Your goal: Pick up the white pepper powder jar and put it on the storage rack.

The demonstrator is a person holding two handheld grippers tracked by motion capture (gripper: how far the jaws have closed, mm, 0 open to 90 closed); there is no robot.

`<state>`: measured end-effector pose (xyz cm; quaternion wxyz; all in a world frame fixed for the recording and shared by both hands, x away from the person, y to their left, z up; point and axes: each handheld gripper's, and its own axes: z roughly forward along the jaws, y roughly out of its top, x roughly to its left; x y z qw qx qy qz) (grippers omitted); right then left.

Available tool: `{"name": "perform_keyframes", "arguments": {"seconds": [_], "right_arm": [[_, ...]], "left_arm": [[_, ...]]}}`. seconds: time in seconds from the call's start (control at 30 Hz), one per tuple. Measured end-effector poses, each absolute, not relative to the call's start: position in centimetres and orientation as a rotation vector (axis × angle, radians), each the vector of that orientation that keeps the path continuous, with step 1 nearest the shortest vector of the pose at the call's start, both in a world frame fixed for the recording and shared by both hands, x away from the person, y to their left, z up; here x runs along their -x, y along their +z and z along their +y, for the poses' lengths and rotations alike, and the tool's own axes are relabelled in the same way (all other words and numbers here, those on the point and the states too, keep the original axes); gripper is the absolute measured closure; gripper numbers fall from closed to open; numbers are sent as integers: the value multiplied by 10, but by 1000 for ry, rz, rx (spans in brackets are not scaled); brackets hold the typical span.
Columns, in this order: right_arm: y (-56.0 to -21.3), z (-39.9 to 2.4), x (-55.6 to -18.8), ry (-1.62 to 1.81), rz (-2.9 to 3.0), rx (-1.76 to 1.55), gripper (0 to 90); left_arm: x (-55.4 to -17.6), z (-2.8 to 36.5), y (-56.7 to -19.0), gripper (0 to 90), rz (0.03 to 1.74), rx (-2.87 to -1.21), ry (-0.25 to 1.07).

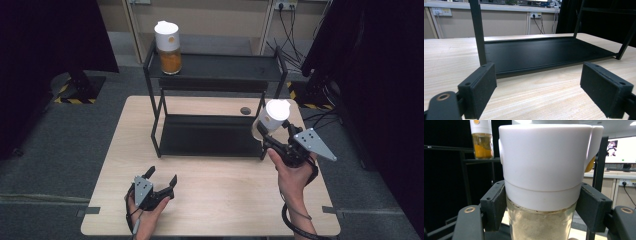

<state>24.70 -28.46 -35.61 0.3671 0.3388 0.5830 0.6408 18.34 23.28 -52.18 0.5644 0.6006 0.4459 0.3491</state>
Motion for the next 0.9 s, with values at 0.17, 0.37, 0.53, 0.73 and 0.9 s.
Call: {"name": "perform_keyframes", "arguments": {"seconds": [0.17, 0.37, 0.53, 0.73, 0.9], "right_arm": [[-346, -283, -251, 1654, 1483, -875, 306], [-332, -282, -257, 1656, 1466, -876, 306], [-320, -280, -261, 1651, 1457, -867, 306], [-307, -279, -266, 1654, 1443, -873, 306], [-298, -278, -270, 1647, 1438, -874, 306]], "left_arm": [[-183, 233, -522, 130, 1050, -1411, 821], [-183, 233, -522, 131, 1050, -1412, 821], [-183, 233, -522, 130, 1051, -1409, 819], [-184, 233, -522, 130, 1053, -1406, 815], [-184, 233, -522, 130, 1054, -1406, 815]]}}
